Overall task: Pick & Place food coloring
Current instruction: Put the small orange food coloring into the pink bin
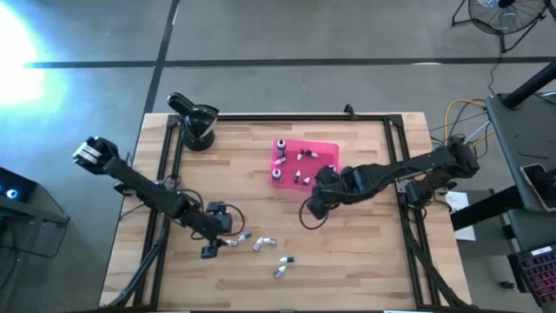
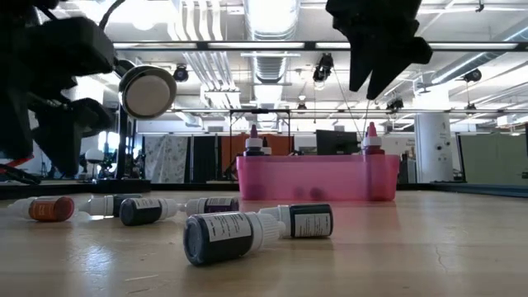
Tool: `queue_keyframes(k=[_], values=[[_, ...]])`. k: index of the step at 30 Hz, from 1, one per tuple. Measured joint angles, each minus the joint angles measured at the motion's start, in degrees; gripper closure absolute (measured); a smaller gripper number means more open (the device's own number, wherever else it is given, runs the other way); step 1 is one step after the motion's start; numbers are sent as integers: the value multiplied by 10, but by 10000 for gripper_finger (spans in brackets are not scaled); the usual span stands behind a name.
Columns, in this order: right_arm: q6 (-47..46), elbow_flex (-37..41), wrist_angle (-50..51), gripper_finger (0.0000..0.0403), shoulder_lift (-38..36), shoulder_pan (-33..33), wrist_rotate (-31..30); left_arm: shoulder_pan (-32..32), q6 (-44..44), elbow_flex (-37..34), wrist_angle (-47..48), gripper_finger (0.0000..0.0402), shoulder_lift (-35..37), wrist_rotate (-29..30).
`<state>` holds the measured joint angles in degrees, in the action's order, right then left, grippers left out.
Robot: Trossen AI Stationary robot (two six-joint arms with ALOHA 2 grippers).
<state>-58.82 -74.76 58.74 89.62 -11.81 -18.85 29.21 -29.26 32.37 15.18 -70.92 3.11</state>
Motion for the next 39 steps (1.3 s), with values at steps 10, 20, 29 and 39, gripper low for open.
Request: queue_keyframes(k=[10, 20, 29, 39], values=[[-83, 0, 22, 200, 0, -26, -2, 12, 0, 4, -4, 204, -80, -3], [-133, 2, 50, 200, 0, -32, -2, 46, -50, 28, -7, 208, -128, 96], [-112, 3, 92, 214, 0, -54, -2, 51, -64, 69, 19, 268, -173, 129], [22, 9, 144, 263, -58, -91, -58, 34, -223, 134, 76, 348, -193, 109]])
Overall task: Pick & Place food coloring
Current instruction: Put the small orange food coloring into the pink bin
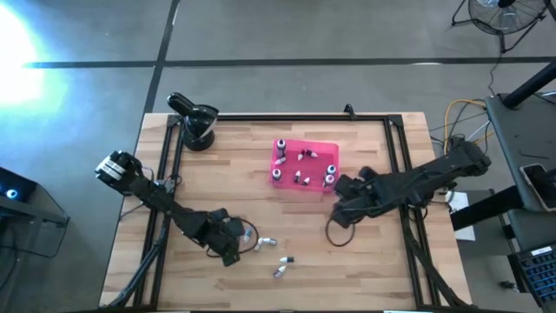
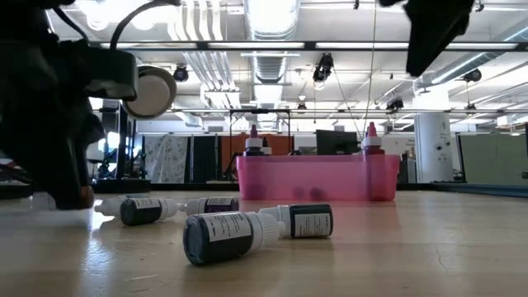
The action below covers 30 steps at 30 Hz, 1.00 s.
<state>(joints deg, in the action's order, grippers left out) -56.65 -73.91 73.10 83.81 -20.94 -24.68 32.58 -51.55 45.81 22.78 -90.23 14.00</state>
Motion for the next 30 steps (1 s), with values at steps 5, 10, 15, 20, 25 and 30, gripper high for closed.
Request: queue_keyframes(k=[5, 10, 15, 20, 25, 30], values=[[-17, 27, 22, 284, -85, -22, -67, 0, -99, 45, 88, 356, 14, 2], [-59, 83, 20, 295, -190, -37, -104, -32, -115, 131, 183, 352, 42, 78], [-106, 155, -17, 301, -271, -41, -137, -111, -42, 228, 201, 351, 68, 204], [-75, 215, -147, 305, -303, -42, -143, -237, 121, 314, 154, 351, 64, 217], [-65, 239, -220, 303, -296, -43, -142, -373, 247, 339, 71, 350, 35, 115], [-87, 243, -219, 304, -285, -43, -137, -459, 241, 337, 6, 323, 0, -36]])
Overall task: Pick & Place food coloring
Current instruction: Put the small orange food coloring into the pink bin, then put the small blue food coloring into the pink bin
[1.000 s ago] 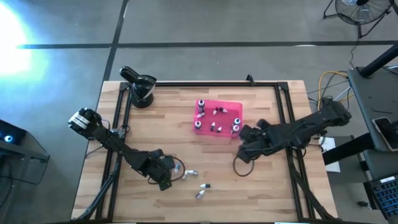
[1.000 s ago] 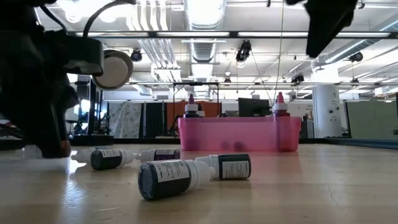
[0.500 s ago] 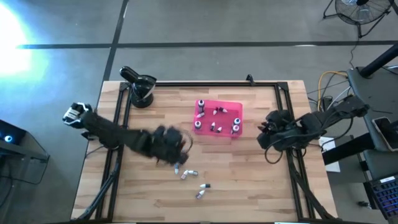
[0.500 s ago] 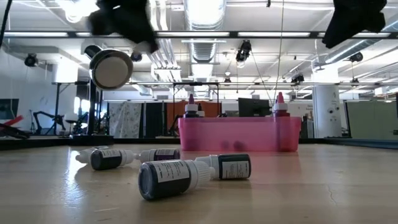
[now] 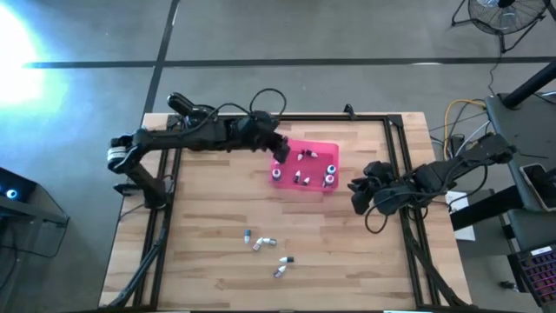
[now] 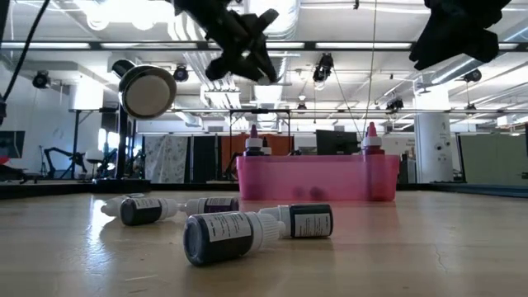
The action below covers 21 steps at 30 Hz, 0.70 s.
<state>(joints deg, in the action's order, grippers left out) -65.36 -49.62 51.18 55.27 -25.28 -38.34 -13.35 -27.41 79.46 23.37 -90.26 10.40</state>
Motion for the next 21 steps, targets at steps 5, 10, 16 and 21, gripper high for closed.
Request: queue_keyframes(k=[5, 10, 16, 21], values=[[-20, 0, 3, 305, -1, 0, -1, -7, 42, -1, -15, 264, -19, -15], [-23, -7, 12, 305, -1, 0, -7, 1, 77, -1, -6, 216, -8, -11], [-25, -5, 13, 305, 0, 2, -7, 44, 79, 0, 177, 207, 50, -23], [-26, -1, 13, 305, 0, 14, -7, 88, -61, -3, 379, 207, 51, -24]])
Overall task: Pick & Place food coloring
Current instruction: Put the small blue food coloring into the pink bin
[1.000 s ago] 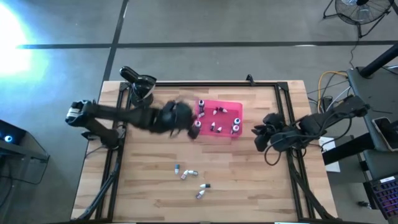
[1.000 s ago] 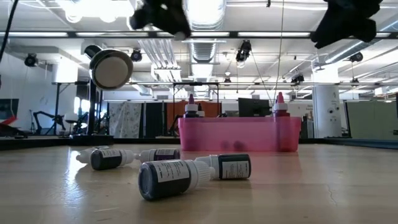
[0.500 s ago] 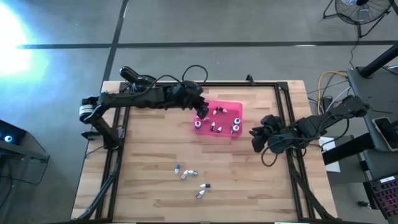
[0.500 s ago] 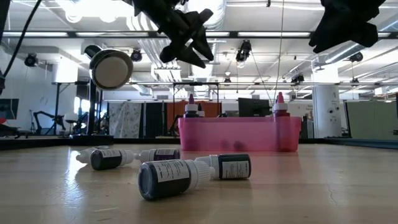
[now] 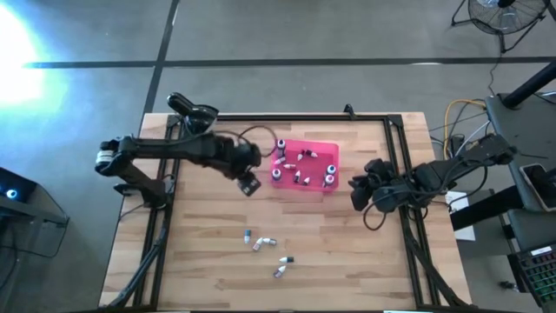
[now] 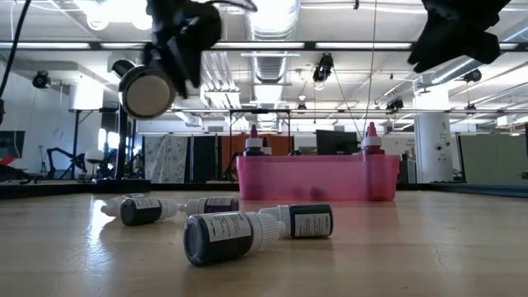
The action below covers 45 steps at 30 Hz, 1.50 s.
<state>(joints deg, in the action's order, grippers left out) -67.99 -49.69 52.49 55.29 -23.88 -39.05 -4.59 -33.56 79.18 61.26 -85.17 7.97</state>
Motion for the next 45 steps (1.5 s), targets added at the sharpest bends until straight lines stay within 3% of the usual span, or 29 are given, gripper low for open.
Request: queue_keyframes(k=[5, 12, 19, 28, 39, 45], values=[[12, 0, -1, 305, 0, 14, 0, 60, -209, -53, 24, 207, -7, 1], [38, 1, 0, 307, 0, 20, 1, 153, -410, -155, -98, 207, -7, -13], [58, 1, 1, 307, 0, 20, 18, 219, -552, -229, -241, 207, -9, -17], [65, 1, 23, 307, 0, 19, 33, 275, -623, -214, -283, 211, -74, -10], [65, 2, 28, 307, 0, 19, 35, 279, -627, -161, -246, 214, -184, -7], [65, 2, 30, 307, 0, 19, 35, 275, -621, -159, -233, 271, -192, -7]])
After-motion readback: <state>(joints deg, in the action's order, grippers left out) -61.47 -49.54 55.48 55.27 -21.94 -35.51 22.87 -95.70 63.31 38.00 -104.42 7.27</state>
